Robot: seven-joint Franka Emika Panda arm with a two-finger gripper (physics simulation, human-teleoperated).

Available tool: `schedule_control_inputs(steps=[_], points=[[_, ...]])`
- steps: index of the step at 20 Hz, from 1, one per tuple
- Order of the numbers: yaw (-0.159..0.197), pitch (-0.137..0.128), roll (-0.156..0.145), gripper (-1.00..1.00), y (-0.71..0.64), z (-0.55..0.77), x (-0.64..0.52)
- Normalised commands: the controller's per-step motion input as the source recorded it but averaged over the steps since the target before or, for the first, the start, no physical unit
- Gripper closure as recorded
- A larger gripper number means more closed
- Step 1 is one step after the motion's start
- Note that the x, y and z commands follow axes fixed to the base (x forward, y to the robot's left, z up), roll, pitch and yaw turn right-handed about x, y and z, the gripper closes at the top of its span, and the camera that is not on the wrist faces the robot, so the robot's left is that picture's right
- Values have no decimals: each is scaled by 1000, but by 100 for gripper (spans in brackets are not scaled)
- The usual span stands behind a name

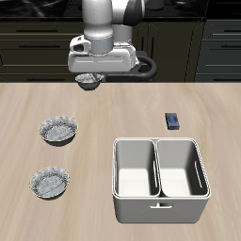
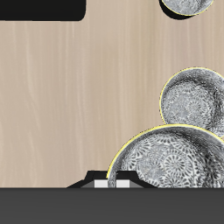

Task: Stack the smallest bowl on the middle-sized bowl

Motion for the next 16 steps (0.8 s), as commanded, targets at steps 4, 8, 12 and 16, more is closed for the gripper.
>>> schedule_control_inputs(steps=[4, 8, 12, 16], points=[[-4, 29, -10, 100, -375, 131, 154], [-11, -22, -43, 100, -324, 141, 162], [-23, 21, -29, 100, -165, 15, 170], [-3, 3, 3, 100, 45, -12, 105]])
